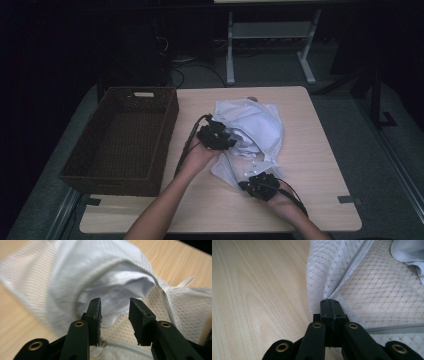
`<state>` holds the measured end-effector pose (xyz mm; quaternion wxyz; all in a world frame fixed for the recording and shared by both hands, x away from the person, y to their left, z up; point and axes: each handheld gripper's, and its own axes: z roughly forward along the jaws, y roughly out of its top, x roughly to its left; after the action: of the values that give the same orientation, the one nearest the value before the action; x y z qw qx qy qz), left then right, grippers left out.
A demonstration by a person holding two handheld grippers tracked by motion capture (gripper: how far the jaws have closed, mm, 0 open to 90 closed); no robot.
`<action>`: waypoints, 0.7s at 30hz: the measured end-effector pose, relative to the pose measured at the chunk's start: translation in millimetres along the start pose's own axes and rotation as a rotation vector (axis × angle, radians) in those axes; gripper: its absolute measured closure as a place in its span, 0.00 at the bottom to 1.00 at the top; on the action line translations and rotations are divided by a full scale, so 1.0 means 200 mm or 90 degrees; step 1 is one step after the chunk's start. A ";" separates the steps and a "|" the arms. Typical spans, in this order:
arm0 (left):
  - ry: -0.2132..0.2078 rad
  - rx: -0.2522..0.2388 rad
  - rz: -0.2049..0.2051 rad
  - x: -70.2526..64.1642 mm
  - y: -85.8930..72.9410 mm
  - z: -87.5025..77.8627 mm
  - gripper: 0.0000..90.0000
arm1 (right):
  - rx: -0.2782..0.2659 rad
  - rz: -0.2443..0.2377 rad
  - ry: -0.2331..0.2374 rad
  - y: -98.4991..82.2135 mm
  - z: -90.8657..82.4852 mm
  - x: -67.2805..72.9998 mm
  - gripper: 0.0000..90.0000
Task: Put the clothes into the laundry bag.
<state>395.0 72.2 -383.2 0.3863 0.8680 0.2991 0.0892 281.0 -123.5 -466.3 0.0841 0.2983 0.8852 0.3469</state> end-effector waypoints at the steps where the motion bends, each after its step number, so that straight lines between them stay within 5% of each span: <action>1: 0.009 -0.004 0.001 0.02 0.01 -0.03 0.70 | 0.000 0.000 0.001 0.00 0.00 0.00 1.00; 5: 0.030 -0.010 0.001 0.08 0.03 -0.08 0.71 | 0.000 0.001 0.001 0.00 0.00 0.00 1.00; 10: 0.040 0.001 0.023 0.08 0.06 -0.03 0.68 | -0.002 0.003 0.004 0.00 0.00 -0.01 1.00; 14: 0.035 -0.002 0.040 0.08 0.08 -0.01 0.98 | -0.004 0.007 0.005 0.00 0.00 -0.01 1.00; 16: 0.011 -0.042 0.045 0.03 0.08 -0.09 0.99 | -0.005 0.009 0.005 0.00 0.00 -0.01 1.00; 18: -0.010 -0.075 0.076 -0.06 0.06 -0.18 0.99 | -0.008 0.014 0.007 -0.01 0.00 -0.01 1.00; 21: -0.044 -0.034 0.134 -0.18 -0.02 -0.18 0.99 | -0.010 0.014 0.001 -0.01 0.00 -0.01 1.00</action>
<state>350.6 76.5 -359.1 0.4080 0.8864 0.1906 0.1071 281.3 -124.9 -467.6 0.0821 0.3075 0.8791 0.3549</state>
